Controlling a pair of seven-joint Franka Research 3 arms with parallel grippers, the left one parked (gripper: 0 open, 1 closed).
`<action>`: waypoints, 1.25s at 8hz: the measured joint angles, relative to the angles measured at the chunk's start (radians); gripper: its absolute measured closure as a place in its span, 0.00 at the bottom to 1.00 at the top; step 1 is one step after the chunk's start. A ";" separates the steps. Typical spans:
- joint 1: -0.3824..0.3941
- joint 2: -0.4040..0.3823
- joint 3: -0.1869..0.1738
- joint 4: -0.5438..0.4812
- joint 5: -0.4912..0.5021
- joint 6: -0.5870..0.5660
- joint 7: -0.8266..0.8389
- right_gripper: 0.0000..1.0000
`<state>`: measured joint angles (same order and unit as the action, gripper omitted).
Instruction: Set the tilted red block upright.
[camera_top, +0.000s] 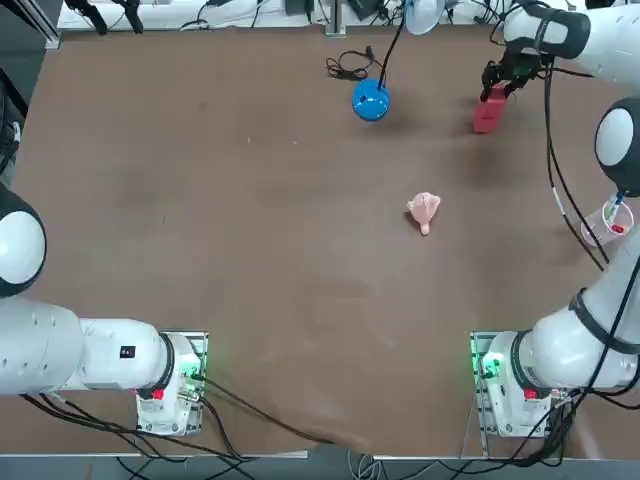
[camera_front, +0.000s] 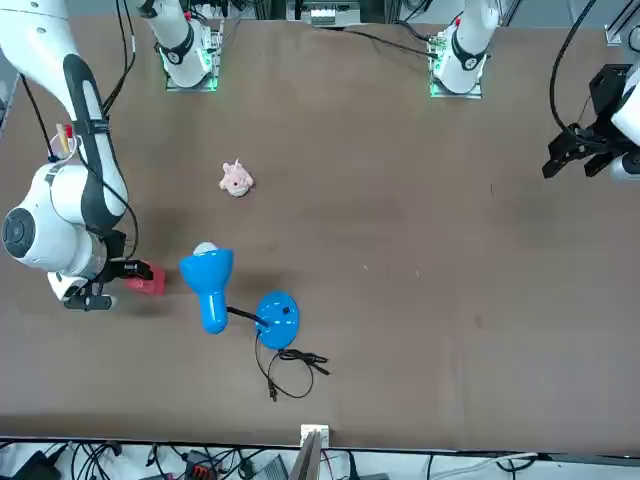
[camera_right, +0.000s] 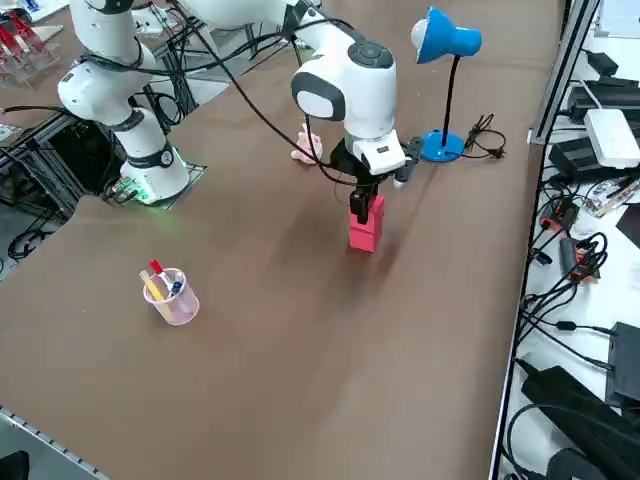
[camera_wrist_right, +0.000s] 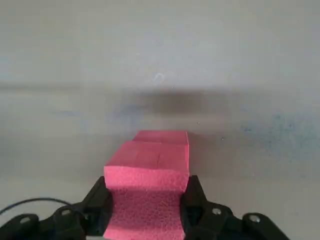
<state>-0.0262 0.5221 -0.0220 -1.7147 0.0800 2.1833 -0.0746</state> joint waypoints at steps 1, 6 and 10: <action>0.000 0.002 0.000 0.000 0.000 0.000 -0.001 0.30; 0.000 0.006 0.000 0.000 0.000 0.002 -0.026 0.28; -0.001 0.007 -0.001 0.000 -0.001 -0.002 -0.051 0.00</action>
<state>-0.0274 0.5290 -0.0225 -1.7150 0.0792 2.1814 -0.1255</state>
